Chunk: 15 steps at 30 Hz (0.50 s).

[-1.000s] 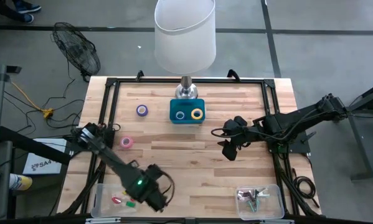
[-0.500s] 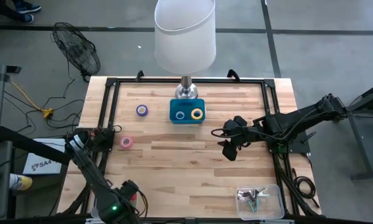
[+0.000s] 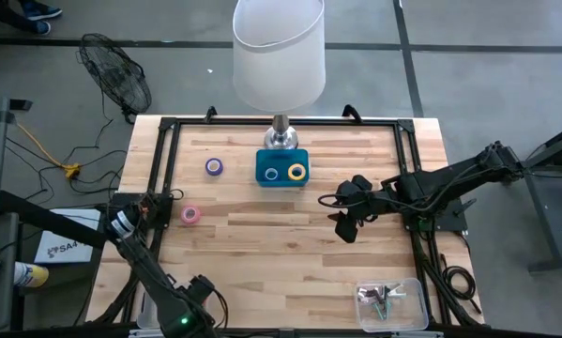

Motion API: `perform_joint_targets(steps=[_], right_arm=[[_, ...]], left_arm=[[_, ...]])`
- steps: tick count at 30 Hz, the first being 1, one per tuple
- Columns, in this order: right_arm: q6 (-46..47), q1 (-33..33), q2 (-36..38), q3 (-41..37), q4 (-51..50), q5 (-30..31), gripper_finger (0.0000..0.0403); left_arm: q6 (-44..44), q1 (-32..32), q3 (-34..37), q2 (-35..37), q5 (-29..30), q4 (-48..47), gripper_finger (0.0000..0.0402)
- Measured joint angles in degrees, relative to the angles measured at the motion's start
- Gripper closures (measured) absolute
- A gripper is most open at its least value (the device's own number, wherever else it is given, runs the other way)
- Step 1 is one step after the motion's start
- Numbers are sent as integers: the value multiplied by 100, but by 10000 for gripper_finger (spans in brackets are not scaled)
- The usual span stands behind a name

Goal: Pick and place Stapler, Stapler remover, tape
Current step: Put the red stapler into the left transparent bin

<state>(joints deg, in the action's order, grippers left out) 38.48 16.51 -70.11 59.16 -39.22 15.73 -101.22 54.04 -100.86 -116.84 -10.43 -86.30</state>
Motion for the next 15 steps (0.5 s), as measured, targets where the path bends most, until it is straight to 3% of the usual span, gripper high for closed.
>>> perform_joint_targets(steps=[15], right_arm=[[2,0,0,0,0,-7,217]], left_arm=[[49,-2,712,-7,-352,675,323]])
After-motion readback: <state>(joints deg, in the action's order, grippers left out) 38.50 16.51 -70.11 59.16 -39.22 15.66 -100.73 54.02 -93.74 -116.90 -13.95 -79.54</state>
